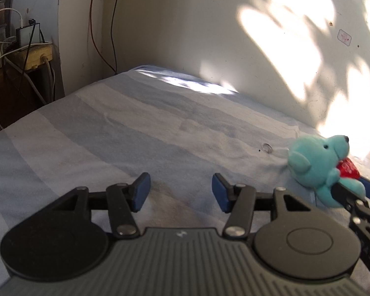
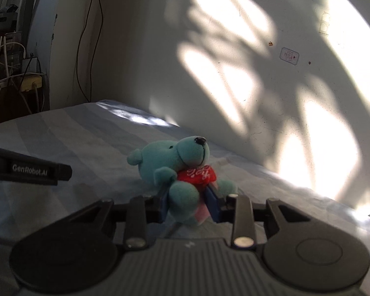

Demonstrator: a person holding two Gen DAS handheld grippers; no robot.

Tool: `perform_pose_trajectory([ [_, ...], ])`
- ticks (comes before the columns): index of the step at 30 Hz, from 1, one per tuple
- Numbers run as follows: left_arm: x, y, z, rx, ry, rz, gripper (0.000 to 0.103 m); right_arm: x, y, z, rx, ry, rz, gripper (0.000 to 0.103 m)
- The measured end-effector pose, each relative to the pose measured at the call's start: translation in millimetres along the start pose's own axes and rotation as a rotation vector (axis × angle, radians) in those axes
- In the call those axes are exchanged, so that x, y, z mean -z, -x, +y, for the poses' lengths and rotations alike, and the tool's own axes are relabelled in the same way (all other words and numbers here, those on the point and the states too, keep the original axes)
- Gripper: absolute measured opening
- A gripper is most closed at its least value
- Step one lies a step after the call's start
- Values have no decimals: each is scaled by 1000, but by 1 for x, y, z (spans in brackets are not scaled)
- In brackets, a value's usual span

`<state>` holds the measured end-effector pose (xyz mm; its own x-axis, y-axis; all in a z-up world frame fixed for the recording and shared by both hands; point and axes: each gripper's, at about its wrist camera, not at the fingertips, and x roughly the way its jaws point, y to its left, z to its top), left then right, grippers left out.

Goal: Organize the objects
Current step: 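Grasp the teal plush bear with the right gripper and lift it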

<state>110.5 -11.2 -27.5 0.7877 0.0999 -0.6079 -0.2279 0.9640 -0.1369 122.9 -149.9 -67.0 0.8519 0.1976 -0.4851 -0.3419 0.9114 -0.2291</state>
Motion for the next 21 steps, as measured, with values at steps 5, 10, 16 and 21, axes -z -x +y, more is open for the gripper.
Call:
perform_pose_trajectory([
  [5, 1, 1, -6, -4, -33, -5, 58, 42, 64, -39, 94, -26, -1, 30],
  [10, 5, 5, -16, -21, -104, -31, 58, 77, 121, -72, 215, -71, 18, 30],
  [16, 10, 13, -27, -14, -157, -46, 61, 114, 168, -91, 310, -102, 56, 31],
  [21, 31, 39, -68, 143, -218, -3, 61, 129, 181, -87, 299, -114, 53, 32],
])
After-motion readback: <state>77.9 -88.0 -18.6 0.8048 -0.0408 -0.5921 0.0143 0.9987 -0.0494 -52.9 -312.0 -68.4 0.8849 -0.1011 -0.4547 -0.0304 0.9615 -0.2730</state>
